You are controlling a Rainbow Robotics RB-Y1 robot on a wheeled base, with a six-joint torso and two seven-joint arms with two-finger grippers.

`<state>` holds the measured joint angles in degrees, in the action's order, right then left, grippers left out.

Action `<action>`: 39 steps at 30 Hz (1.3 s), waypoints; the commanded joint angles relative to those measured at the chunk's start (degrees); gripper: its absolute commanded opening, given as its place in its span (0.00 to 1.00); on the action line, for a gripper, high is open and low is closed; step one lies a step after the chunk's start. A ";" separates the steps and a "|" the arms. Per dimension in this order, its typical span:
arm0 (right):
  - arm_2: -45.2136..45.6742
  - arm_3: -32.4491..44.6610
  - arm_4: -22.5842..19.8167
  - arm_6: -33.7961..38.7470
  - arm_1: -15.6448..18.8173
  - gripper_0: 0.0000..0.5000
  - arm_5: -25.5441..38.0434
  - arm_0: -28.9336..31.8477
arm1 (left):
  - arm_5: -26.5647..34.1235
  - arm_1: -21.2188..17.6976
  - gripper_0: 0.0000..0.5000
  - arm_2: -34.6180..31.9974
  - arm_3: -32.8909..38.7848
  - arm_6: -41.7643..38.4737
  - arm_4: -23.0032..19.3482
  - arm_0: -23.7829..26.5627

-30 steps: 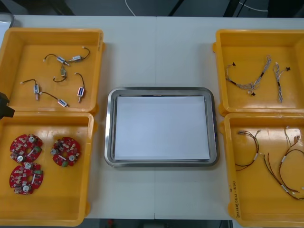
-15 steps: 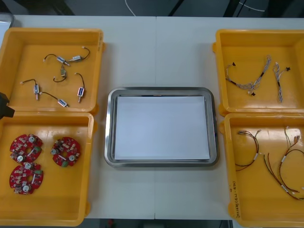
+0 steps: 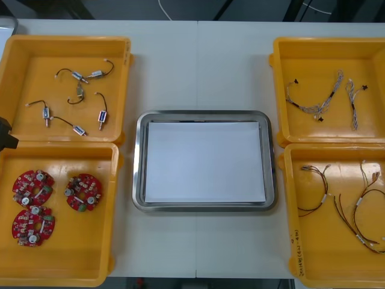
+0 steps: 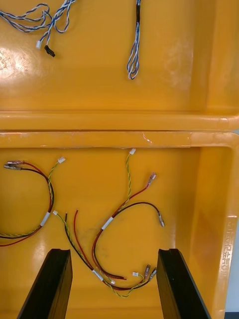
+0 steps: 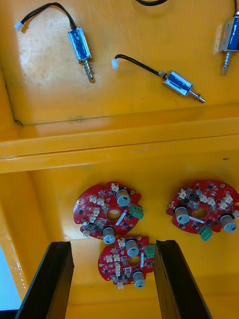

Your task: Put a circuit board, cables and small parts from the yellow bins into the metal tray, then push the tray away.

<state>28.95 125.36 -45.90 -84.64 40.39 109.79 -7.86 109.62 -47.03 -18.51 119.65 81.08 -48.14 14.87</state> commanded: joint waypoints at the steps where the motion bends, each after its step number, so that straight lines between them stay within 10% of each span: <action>1: -0.56 1.29 0.02 -2.02 2.41 0.98 0.21 -0.14 | 0.15 0.71 0.95 -1.17 0.14 -5.67 -0.46 -0.28; 39: -0.56 1.29 0.02 -2.02 2.41 0.98 0.21 -0.14 | 0.15 0.71 0.95 -1.17 0.14 -5.67 -0.46 -0.28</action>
<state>28.95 125.36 -45.90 -84.64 40.39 109.79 -7.86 109.62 -47.03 -18.51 119.65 81.08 -48.14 14.87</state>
